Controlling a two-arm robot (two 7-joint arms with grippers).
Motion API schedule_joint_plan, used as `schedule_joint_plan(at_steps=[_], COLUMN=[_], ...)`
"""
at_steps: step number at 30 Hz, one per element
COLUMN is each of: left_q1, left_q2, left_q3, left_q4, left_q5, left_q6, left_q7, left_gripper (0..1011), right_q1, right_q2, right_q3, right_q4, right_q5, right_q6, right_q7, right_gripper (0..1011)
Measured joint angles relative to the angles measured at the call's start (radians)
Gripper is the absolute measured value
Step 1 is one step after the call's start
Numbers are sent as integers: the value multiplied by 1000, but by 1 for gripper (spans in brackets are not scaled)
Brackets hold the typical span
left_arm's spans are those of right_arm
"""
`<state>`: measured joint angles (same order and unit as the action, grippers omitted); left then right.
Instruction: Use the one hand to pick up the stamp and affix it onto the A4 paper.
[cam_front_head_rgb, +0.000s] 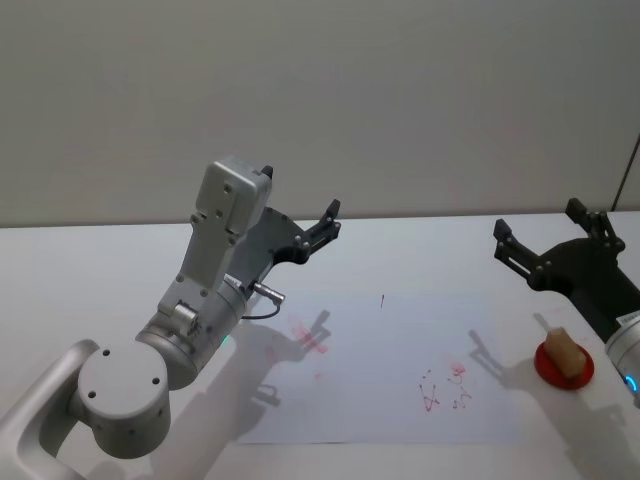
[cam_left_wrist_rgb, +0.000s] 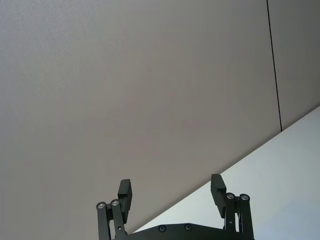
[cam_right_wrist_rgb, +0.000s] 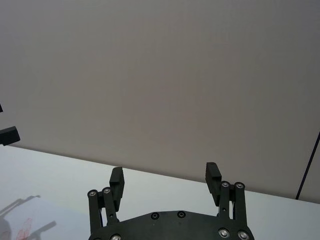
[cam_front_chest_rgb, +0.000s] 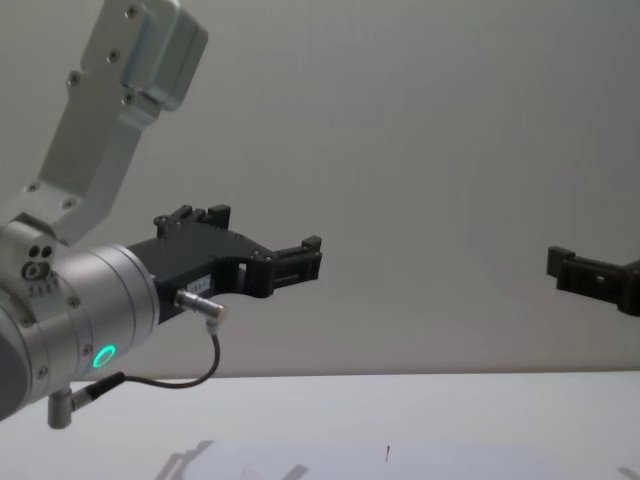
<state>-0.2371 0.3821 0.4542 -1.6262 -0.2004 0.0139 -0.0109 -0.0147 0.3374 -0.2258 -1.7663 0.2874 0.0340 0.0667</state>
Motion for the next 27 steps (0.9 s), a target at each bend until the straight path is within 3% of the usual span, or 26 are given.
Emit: schedule_joint_plan(at_steps=[16, 23, 27], left_q1=[0, 0, 0], left_q2=[0, 0, 0], left_q3=[0, 0, 0], left_q4=[0, 0, 0], left_q5=[0, 0, 0], left_q6=[0, 0, 0], left_q7=[0, 0, 0], left_gripper=[1001, 1001, 1001], right_q1=[-5, -71, -149], right_q2=[4, 44, 83], right_q3=[2, 19, 35], right_q4=[-4, -49, -93], right_q5=[1, 32, 64], right_q6=[0, -11, -29], right_q7=[0, -20, -55], right_gripper=[1001, 1001, 1001])
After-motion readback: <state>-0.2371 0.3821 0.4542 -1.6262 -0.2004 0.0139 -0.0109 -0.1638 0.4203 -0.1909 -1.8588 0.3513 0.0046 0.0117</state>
